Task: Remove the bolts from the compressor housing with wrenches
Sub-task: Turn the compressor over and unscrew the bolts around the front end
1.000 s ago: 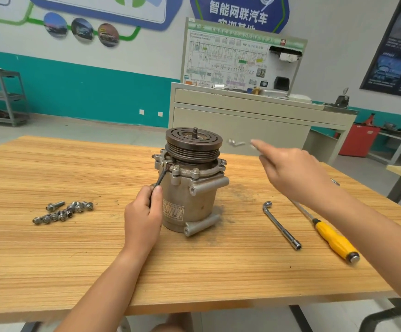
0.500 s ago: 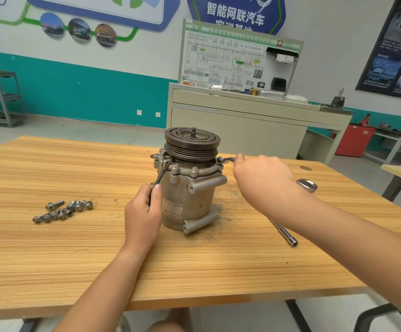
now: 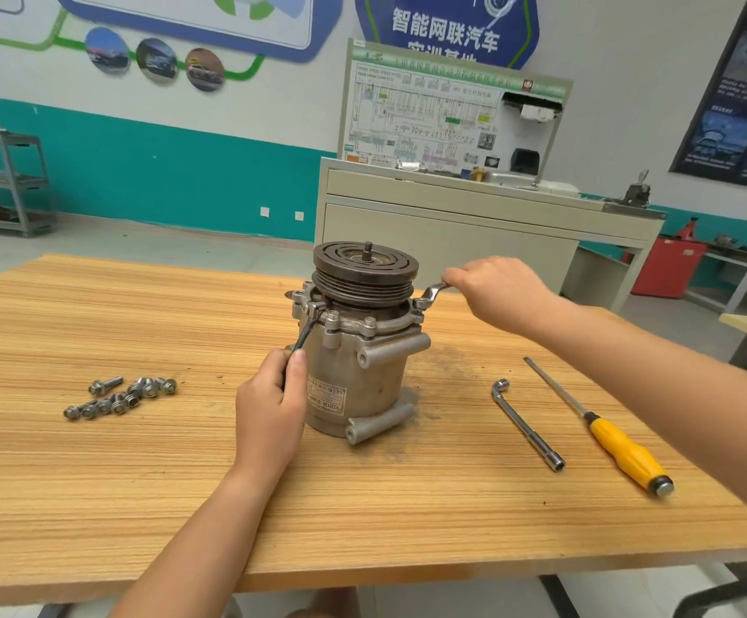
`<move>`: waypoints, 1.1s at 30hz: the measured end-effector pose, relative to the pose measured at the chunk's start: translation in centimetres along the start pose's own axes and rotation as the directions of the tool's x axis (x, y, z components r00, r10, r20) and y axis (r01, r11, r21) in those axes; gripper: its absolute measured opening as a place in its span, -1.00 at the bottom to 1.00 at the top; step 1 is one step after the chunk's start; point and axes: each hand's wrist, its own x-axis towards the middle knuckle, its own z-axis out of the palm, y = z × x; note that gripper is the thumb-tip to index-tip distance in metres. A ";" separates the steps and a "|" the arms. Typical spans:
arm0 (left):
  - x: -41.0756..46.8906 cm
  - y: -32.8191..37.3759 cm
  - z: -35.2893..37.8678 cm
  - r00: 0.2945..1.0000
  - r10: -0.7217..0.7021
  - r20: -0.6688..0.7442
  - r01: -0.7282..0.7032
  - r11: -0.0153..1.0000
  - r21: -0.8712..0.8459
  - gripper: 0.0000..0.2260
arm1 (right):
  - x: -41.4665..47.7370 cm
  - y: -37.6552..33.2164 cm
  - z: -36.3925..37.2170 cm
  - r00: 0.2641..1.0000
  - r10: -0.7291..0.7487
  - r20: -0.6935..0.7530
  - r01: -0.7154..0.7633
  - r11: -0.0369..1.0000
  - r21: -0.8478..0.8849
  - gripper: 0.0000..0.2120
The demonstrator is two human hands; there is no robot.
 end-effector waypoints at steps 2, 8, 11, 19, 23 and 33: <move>0.1 0.0 0.0 1.000 0.004 -0.004 -0.004 1.000 0.002 -0.65 | 1.4 -1.2 1.2 0.999 0.010 -0.041 -0.006 0.996 0.089 -0.69; -0.1 -0.1 0.0 1.000 0.005 -0.002 -0.005 1.000 -0.018 -0.64 | 2.1 -2.7 1.9 0.986 0.117 -0.122 -0.064 0.926 0.373 -0.62; 0.0 0.0 0.1 1.000 0.003 0.002 -0.003 1.000 -0.017 -0.66 | -0.5 -1.9 1.0 0.939 0.284 -0.193 -0.167 0.870 0.465 -0.65; -0.1 0.2 0.1 1.000 0.004 -0.012 -0.004 1.000 -0.014 -0.64 | -7.8 -3.7 -4.9 0.957 0.290 0.012 -0.286 0.936 0.203 -0.71; -0.1 0.2 0.0 1.000 -0.010 -0.011 0.009 1.000 -0.017 -0.67 | -8.1 -5.5 -6.8 0.961 0.253 0.114 -0.262 0.963 0.071 -0.62; -0.1 0.3 0.0 1.000 -0.022 0.001 0.022 0.999 -0.025 -0.69 | -6.1 -8.5 -8.4 0.967 0.124 0.222 -0.094 0.985 -0.143 -0.53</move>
